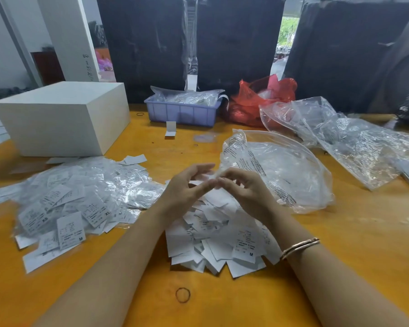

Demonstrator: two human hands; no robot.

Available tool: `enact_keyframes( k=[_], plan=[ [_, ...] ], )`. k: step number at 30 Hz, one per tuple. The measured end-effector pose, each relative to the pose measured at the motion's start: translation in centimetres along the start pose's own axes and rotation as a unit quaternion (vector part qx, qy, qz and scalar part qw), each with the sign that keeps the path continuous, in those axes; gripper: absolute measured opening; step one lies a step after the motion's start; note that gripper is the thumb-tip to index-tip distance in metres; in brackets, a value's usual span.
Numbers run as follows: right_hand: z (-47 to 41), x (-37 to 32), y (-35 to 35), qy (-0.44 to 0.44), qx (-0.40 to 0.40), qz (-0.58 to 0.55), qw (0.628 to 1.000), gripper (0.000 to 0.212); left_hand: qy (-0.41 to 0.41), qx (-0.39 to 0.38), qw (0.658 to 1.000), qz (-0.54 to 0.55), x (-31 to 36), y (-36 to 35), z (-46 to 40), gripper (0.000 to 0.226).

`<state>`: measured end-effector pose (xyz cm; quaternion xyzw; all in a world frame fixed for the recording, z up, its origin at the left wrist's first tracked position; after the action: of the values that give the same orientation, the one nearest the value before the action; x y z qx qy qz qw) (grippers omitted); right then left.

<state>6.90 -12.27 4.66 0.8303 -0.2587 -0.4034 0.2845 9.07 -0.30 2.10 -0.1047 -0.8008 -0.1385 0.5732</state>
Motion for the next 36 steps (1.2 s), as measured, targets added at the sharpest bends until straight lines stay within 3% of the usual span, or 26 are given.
enact_keyframes(
  k=[4, 6, 9, 13, 17, 22, 24, 29, 36],
  plan=[
    [0.0, 1.6, -0.8, -0.091, 0.013, -0.083, 0.992, 0.017, -0.01, 0.124, 0.983, 0.134, 0.0, 1.8, 0.2, 0.006],
    [0.1, 1.5, -1.4, -0.079, -0.01, 0.034, 0.996, 0.017, -0.006, 0.163, 0.97, 0.179, -0.4, 2.4, 0.2, 0.006],
    [0.2, 0.7, -3.5, -0.006, -0.078, 0.245, 0.966, 0.033, -0.011, 0.186, 0.965, 0.186, -0.5, 2.9, 0.2, 0.007],
    [0.1, 0.2, -3.4, 0.006, -0.063, 0.264, 0.963, 0.028, -0.027, 0.191, 0.965, 0.177, -0.3, 3.1, 0.2, 0.007],
    [0.2, 1.2, -1.8, -0.076, 0.01, 0.158, 0.984, 0.017, -0.053, 0.195, 0.971, 0.126, -0.1, 3.5, 0.3, 0.009],
    [0.7, 4.2, -0.3, -0.215, 0.075, -0.137, 0.964, 0.017, -0.061, 0.186, 0.978, 0.068, -0.2, 3.8, 0.1, 0.015],
    [0.8, 4.3, 0.0, -0.214, 0.088, -0.205, 0.951, 0.015, -0.065, 0.182, 0.98, 0.038, -0.1, 3.8, 0.1, 0.015],
    [0.7, 3.6, 0.6, -0.179, 0.101, -0.236, 0.95, 0.017, -0.081, 0.142, 0.986, -0.027, 0.3, 3.0, 0.1, 0.011],
    [0.4, 3.3, 0.3, -0.179, 0.113, -0.353, 0.911, 0.006, -0.066, 0.11, 0.992, -0.018, 0.4, 2.0, 0.0, 0.013]
  ],
)
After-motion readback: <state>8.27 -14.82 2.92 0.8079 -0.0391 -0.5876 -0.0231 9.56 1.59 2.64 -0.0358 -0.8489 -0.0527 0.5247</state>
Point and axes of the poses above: each hand's wrist, its own z-axis away from the middle knuckle, its own y-axis out of the back of the hand, x = y × z, the point moved 9 cm from there along -z, towards the middle knuckle, and after that the axes turned 15 degrees about z, right-handed, at the moved point
